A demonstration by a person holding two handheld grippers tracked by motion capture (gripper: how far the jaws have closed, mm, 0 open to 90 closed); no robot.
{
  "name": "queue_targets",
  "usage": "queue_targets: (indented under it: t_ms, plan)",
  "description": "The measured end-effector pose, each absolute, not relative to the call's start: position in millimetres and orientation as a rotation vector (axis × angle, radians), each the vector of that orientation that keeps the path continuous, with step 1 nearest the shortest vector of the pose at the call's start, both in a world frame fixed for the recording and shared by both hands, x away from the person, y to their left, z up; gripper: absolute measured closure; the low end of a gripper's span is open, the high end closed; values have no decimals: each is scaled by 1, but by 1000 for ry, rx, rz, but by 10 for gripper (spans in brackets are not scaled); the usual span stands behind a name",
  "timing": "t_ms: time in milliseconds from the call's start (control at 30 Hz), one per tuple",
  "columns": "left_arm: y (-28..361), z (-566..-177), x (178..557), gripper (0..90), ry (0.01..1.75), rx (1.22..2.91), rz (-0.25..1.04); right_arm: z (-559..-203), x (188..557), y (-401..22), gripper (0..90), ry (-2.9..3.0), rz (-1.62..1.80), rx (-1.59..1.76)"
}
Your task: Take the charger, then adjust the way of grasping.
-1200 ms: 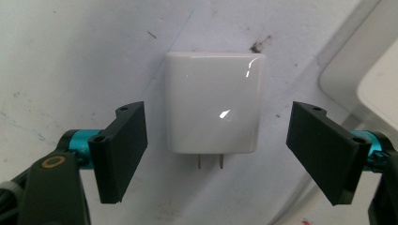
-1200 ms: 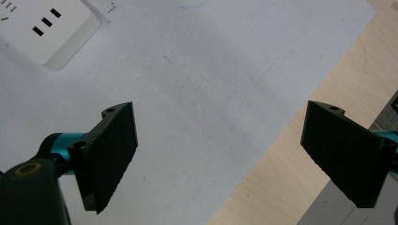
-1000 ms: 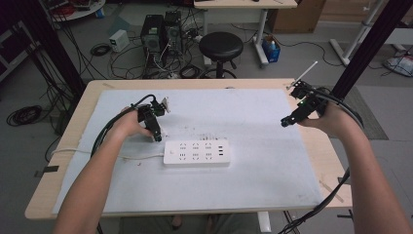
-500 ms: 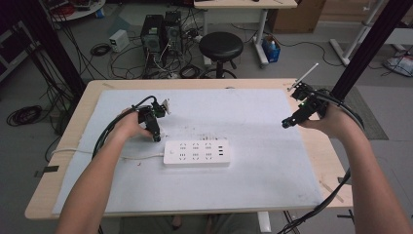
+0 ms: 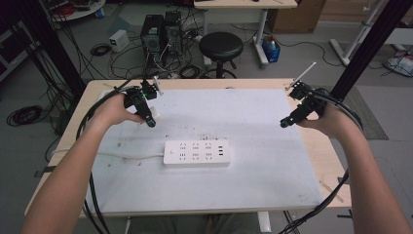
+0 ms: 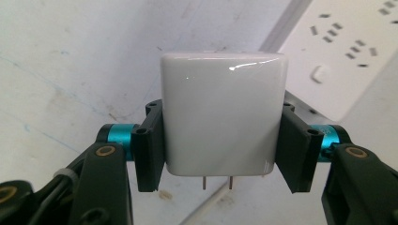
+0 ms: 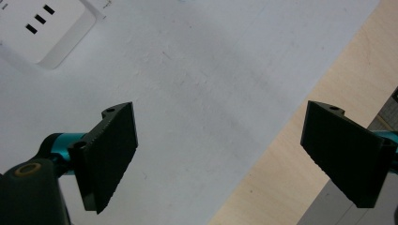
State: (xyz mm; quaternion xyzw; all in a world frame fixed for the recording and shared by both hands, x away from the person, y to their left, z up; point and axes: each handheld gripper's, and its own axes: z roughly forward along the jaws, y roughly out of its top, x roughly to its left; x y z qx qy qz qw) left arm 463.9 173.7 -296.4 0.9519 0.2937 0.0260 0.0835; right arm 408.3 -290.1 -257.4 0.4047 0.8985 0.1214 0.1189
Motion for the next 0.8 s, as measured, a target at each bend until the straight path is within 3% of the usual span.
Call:
queue_targets:
  t_ms: [300,800]
  plan:
    - [162,-262,449,424,750,2813,135,-253,401,-288,107,2609,369,1243]
    - [134,-243,428,424,507,2746,192,-242,398,-282,107,2587,478,1459]
